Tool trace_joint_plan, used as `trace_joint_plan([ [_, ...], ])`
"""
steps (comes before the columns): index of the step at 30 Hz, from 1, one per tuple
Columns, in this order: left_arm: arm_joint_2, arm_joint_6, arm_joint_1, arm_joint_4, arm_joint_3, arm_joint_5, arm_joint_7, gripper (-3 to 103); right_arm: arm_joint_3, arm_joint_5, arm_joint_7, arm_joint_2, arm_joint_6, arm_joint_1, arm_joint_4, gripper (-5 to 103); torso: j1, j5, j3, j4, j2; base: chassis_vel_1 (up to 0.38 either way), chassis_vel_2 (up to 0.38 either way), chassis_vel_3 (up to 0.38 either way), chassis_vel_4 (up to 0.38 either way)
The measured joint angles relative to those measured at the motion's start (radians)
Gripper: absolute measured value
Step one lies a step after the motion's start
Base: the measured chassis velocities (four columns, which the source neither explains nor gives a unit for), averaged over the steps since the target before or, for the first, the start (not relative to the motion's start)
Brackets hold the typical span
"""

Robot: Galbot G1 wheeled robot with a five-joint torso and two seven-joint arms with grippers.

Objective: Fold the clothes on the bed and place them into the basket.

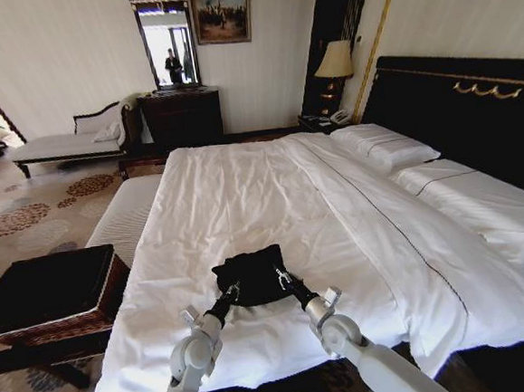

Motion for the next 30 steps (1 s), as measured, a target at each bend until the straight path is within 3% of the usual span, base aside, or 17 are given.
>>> trace_joint_plan([
  [5,0.032,0.014,0.029,-0.098,-0.030,-0.032,-0.018,9,-0.004,-0.029,0.116,-0.014,0.003,0.016,0.081,8,0.000,-0.0001,0.000,0.0000,0.000,0.000,0.000,0.000,0.000],
  [10,0.057,0.023,0.080,-0.202,-0.099,-0.072,-0.038,9,-0.027,-0.026,0.156,-0.015,0.011,0.017,0.155,8,0.000,0.0000,0.000,-0.0002,0.000,0.000,0.000,0.000,0.000],
  [21,0.005,0.024,0.120,-0.227,-0.103,-0.029,-0.040,9,-0.068,-0.041,0.175,-0.015,-0.002,0.008,0.201,8,0.000,-0.0001,0.000,-0.0001,0.000,0.000,0.000,0.000,0.000],
  [30,0.000,0.021,0.121,-0.233,-0.117,-0.031,-0.037,9,-0.099,-0.049,0.179,-0.008,-0.001,0.005,0.192,8,0.000,-0.0001,0.000,-0.0001,0.000,0.000,0.000,0.000,0.000],
])
